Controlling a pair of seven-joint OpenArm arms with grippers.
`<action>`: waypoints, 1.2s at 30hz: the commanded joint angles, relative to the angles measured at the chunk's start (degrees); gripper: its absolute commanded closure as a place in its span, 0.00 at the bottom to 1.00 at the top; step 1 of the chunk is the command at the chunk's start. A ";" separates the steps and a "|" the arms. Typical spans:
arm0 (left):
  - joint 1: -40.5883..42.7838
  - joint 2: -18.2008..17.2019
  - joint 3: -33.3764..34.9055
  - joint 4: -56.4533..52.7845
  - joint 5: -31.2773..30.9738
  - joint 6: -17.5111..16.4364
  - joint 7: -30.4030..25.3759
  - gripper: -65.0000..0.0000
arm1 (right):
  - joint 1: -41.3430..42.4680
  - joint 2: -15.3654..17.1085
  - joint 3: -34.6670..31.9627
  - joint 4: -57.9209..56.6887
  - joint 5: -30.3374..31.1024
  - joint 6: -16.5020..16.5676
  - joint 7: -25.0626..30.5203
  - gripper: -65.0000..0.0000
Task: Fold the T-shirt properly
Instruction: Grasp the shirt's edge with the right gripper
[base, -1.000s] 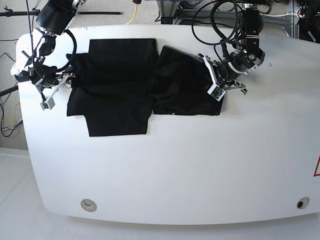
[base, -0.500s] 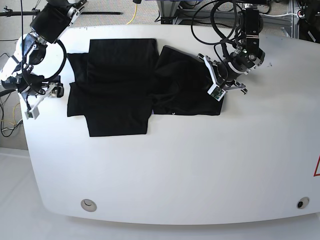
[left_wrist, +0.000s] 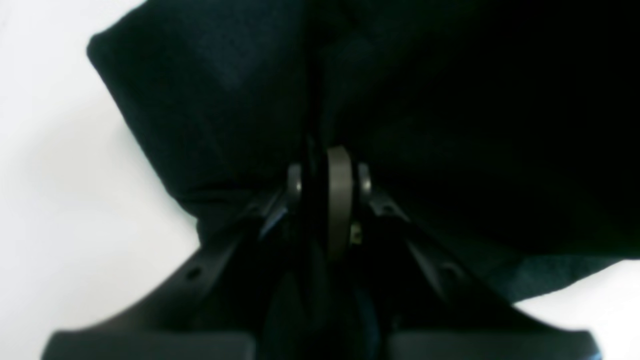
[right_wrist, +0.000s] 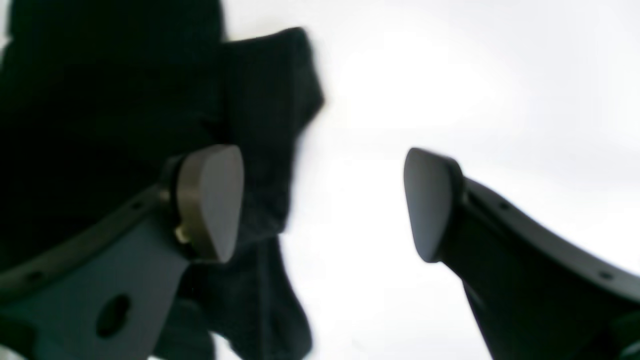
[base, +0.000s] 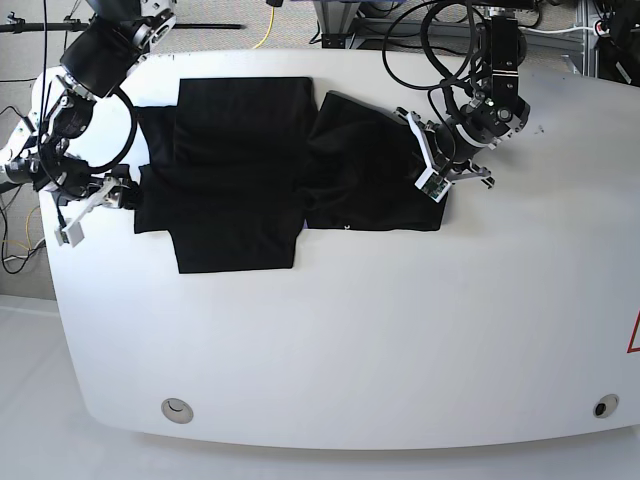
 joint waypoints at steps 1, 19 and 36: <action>0.22 -0.16 0.04 0.08 2.25 0.41 2.67 1.00 | 0.08 1.26 0.01 -3.29 5.39 -0.01 0.40 0.26; 0.22 -0.16 0.04 0.08 2.25 0.32 2.67 1.00 | -1.41 2.49 -2.98 -13.14 13.22 -0.01 0.40 0.26; 0.22 -0.16 0.04 0.17 2.25 0.32 2.67 1.00 | -4.66 0.74 -7.38 -12.78 13.22 -0.01 0.40 0.27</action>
